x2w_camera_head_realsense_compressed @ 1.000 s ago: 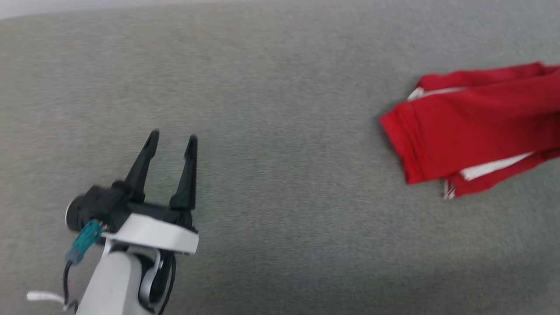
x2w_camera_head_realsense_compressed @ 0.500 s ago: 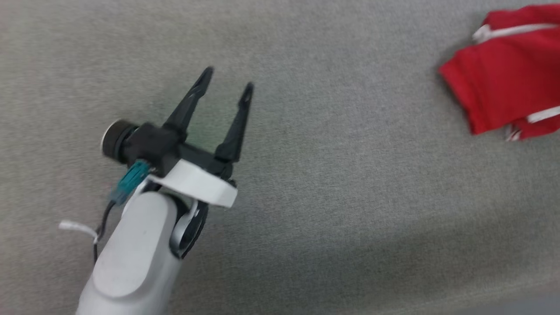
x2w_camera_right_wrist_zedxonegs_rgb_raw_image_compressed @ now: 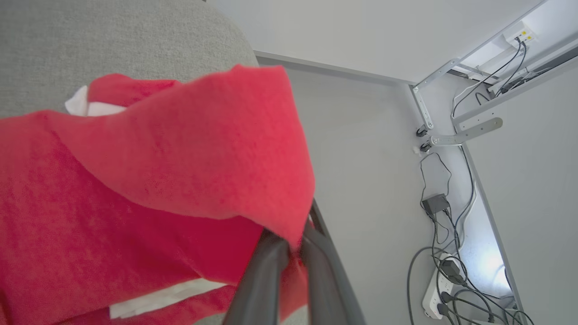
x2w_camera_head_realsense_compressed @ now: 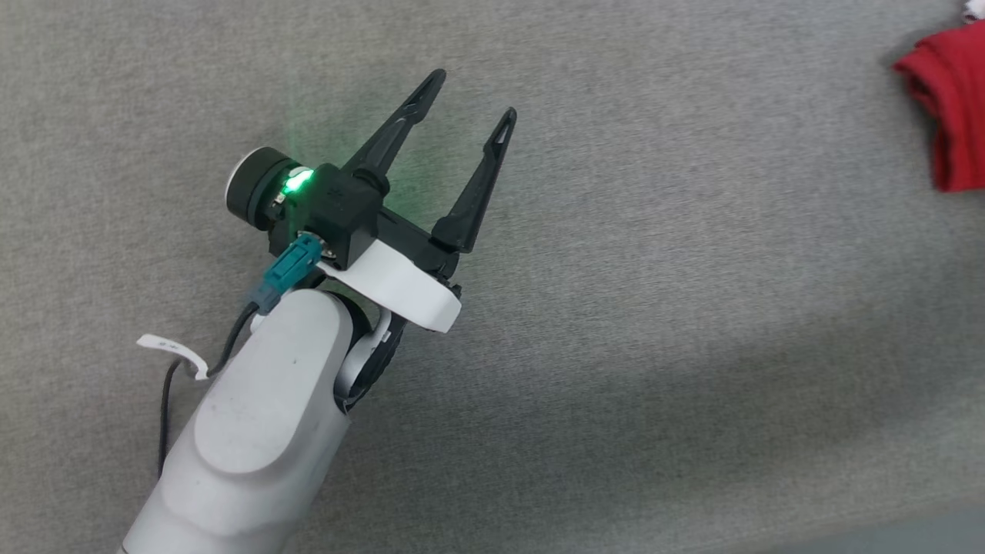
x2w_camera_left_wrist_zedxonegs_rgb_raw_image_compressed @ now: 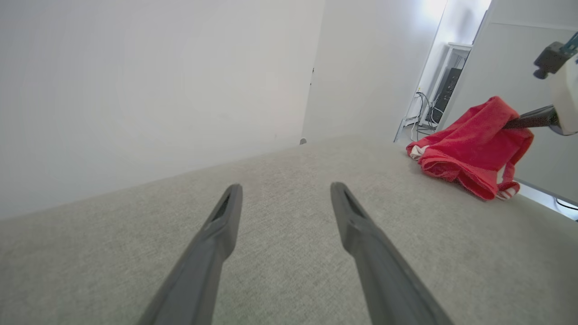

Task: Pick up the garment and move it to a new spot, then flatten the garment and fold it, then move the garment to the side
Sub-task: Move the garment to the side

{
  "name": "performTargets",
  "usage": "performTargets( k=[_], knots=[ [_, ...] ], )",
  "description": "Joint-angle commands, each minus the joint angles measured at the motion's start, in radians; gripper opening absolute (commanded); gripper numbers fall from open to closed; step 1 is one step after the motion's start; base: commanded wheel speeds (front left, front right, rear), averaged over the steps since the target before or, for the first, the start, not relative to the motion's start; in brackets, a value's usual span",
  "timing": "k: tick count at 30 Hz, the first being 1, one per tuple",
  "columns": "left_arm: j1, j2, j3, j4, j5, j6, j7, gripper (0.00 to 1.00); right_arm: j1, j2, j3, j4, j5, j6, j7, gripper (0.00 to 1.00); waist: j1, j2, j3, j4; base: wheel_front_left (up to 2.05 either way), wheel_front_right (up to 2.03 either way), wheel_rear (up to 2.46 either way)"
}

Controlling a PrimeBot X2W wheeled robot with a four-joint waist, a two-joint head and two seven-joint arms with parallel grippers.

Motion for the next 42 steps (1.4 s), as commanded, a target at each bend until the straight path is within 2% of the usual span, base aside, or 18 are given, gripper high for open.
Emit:
performTargets(
  k=[1,2,3,4,5,15,23,29,36,42],
  knots=[
    [-0.017,0.002,-0.003,0.006,-0.006,-0.003,-0.005,1.00,-0.020,0.024,-0.006,0.043,-0.012,-0.001,-0.022,0.07,-0.0001,0.0000,0.011,0.015,0.00,0.00,0.00],
    [-0.018,0.001,-0.001,0.005,-0.007,-0.003,-0.005,1.00,-0.026,0.034,-0.006,0.062,-0.015,-0.001,-0.031,0.12,-0.0001,0.0000,0.014,0.020,0.00,0.00,0.00],
    [-0.018,0.001,0.003,0.006,-0.008,-0.003,-0.005,1.00,-0.030,0.043,-0.005,0.077,-0.017,-0.001,-0.038,0.36,-0.0001,0.0000,0.015,0.024,0.00,0.00,0.00],
    [-0.016,0.003,0.007,0.006,-0.006,-0.003,-0.005,1.00,-0.032,0.049,-0.004,0.088,-0.018,-0.001,-0.046,0.75,-0.0001,0.0000,0.017,0.028,0.00,0.00,0.00],
    [-0.012,0.005,0.014,0.005,-0.002,-0.003,-0.005,1.00,-0.037,0.052,-0.005,0.097,-0.016,-0.001,-0.056,0.98,-0.0001,0.0000,0.017,0.031,0.00,0.00,0.00],
    [0.056,0.012,0.095,-0.031,-0.001,-0.003,-0.005,1.00,-0.079,0.059,-0.012,0.137,-0.010,-0.001,-0.138,1.00,-0.0001,0.0000,-0.013,0.043,0.00,0.00,0.00],
    [0.136,0.006,0.173,-0.063,-0.006,-0.003,-0.005,1.00,-0.054,0.101,-0.001,0.101,0.021,-0.001,-0.203,1.00,-0.0001,0.0000,-0.077,0.054,0.00,0.00,0.00],
    [0.203,-0.001,0.240,-0.086,0.003,-0.003,-0.005,1.00,0.008,0.160,0.010,0.039,0.054,-0.001,-0.281,1.00,-0.0001,0.0000,-0.135,0.068,0.00,0.00,0.00],
    [0.284,-0.009,0.322,-0.113,0.024,-0.003,-0.005,1.00,0.114,0.195,0.014,-0.085,0.096,-0.001,-0.332,1.00,-0.0001,0.0000,-0.203,0.086,0.00,0.00,0.00],
    [0.368,-0.008,0.379,-0.151,0.036,-0.003,-0.005,1.00,0.234,0.216,-0.040,-0.223,0.078,-0.001,-0.341,1.00,-0.0001,0.0000,-0.255,0.096,0.00,0.00,0.00]
  ],
)
